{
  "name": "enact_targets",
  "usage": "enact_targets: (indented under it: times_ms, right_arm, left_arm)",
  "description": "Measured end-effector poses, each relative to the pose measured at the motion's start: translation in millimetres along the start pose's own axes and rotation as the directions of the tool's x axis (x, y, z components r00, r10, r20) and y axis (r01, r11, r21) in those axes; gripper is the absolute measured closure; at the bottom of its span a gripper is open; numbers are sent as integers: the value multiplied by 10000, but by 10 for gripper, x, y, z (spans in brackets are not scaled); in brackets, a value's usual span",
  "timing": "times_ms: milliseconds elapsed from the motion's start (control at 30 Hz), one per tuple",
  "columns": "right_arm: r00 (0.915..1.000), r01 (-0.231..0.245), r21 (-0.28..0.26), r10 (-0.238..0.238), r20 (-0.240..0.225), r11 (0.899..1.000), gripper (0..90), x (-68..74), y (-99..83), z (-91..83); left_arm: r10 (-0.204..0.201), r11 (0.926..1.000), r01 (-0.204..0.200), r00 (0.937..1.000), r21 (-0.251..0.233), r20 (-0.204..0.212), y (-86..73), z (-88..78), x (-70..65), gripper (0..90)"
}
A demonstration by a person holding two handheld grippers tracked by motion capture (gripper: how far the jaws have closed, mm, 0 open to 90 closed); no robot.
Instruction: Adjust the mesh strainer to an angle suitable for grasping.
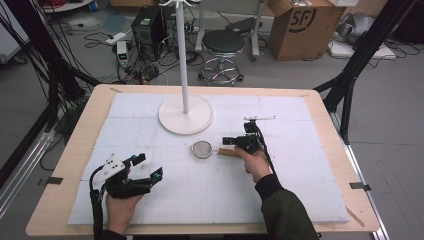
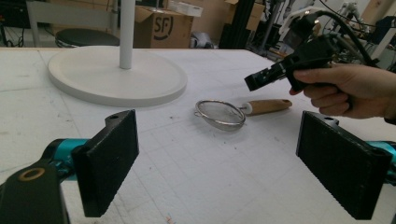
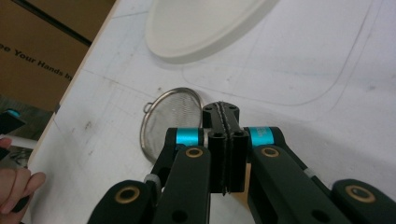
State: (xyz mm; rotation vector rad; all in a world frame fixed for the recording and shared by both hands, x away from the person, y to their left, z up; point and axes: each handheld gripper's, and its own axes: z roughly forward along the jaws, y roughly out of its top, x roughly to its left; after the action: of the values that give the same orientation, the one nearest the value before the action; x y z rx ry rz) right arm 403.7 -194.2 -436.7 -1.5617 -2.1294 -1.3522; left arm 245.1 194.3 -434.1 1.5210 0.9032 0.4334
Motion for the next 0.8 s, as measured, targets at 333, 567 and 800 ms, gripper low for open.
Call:
enact_targets:
  times_ms: [333, 567, 800]
  right_arm:
    - [9991, -259, 599, 238, 356, 9979, 900, -103, -47, 250]
    - [9990, -116, 706, 86, 432, 9974, 900, -53, -57, 271]
    - [9980, 216, 1195, -285, 567, 9926, 900, 60, -85, 280]
  left_arm:
    - [6, 10000, -6, 10000, 3, 36, 2, 4, -2, 136]
    - [27, 10000, -27, 10000, -1, 5, 3, -3, -4, 136]
    - [40, 10000, -40, 10000, 36, 9, 2, 5, -9, 136]
